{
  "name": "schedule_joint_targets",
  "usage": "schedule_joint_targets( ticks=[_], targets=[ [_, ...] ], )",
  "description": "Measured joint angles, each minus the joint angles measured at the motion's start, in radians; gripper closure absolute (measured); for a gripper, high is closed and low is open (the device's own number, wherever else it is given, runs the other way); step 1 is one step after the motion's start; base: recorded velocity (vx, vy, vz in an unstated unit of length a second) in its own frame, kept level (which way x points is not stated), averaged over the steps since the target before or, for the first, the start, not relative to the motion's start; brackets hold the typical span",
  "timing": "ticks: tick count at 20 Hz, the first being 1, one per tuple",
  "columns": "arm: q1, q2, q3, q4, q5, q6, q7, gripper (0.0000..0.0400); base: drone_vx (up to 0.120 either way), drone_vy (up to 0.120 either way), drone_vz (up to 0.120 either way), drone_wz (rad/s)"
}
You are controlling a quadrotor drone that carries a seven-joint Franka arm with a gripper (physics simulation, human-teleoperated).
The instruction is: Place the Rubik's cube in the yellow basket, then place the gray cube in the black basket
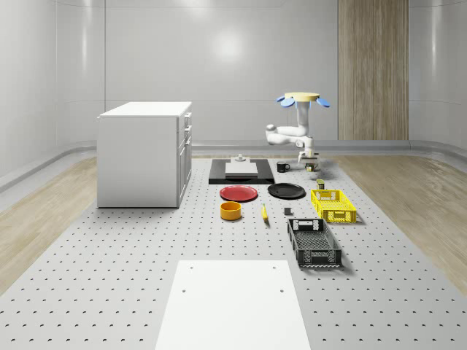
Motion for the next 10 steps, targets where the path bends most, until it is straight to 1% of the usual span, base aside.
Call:
schedule_joint_targets(
  ticks=[5,6,7,10],
  targets=[
    [-0.002,-0.008,0.011,-0.001,0.012,0.004,0.002,0.0075,0.000,0.000,0.120,0.000],
    [-0.002,-0.009,0.012,-0.001,0.014,0.006,0.002,0.0075,0.000,0.000,0.000,0.000],
    [-0.002,-0.011,0.013,-0.001,0.015,0.007,0.003,0.0075,0.000,0.080,0.000,0.000],
    [-0.003,-0.015,0.015,-0.001,0.019,0.011,0.003,0.0075,0.000,0.120,0.000,0.000]
  ],
)
